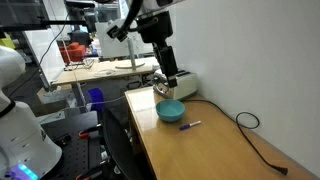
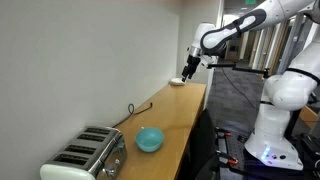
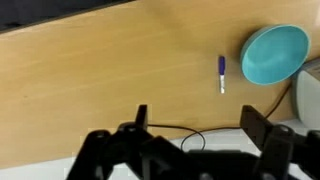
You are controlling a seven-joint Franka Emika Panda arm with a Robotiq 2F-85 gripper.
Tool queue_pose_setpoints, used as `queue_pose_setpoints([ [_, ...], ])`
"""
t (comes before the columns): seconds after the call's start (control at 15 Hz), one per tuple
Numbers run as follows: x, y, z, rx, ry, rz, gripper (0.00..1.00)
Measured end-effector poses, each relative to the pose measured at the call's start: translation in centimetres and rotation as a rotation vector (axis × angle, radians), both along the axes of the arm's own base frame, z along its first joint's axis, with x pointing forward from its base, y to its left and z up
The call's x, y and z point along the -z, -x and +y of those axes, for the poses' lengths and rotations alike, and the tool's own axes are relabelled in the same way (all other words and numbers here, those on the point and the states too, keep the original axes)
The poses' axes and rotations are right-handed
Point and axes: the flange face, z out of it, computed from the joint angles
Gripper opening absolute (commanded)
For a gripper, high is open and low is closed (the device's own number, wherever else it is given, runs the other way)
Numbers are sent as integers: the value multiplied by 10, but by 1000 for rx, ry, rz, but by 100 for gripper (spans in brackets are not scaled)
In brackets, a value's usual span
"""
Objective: Pick up the marker from the table and put it in the bowl
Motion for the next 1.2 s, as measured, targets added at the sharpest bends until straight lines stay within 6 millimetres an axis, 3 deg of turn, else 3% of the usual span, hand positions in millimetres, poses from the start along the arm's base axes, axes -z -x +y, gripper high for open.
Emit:
queue_pose_setpoints([
  [0.8, 4, -6, 1, -6, -1, 18, 100],
  [1.0, 11, -25, 6, -29, 5, 44, 100],
  [1.2, 21, -58, 18, -68, 17, 75, 100],
])
